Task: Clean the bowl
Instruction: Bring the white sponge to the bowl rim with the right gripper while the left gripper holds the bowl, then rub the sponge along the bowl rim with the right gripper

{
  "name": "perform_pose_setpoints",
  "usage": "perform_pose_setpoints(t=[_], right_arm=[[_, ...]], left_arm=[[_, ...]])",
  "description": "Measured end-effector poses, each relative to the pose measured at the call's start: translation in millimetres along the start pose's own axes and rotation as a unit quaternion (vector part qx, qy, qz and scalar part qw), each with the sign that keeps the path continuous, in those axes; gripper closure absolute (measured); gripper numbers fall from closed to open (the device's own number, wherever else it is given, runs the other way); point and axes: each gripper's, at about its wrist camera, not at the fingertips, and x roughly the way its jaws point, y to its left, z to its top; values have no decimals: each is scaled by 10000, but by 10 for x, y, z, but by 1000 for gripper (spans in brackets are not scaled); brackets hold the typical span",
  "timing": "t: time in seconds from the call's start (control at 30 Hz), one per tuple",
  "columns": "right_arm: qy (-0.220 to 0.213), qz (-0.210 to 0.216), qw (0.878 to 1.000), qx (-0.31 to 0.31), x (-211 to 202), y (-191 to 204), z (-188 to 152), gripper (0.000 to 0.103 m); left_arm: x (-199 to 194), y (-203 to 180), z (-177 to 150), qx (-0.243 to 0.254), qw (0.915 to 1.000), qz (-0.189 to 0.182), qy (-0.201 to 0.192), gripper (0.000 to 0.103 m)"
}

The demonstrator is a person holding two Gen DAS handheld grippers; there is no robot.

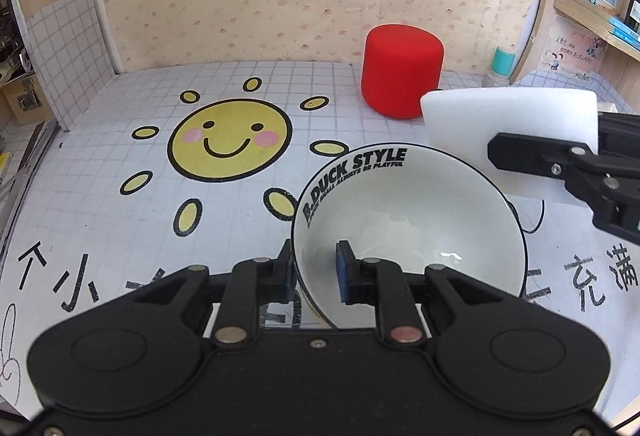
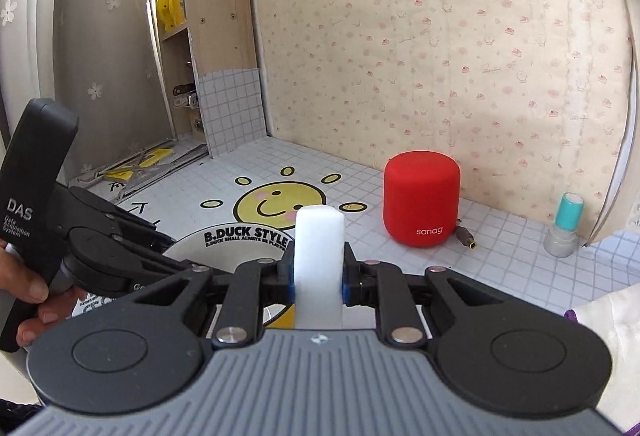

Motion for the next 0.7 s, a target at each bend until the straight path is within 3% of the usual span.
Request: perform_pose_setpoints(t=[0.33,0.7], right_arm=[[236,206,9984,-476,101,40,125,82],[561,491,9941,-794,285,54,268,82]], left_arm=[[-106,-46,-98,374,9992,-11,-132,82],[-102,-6,-101,359,9992,-139,-128,82]])
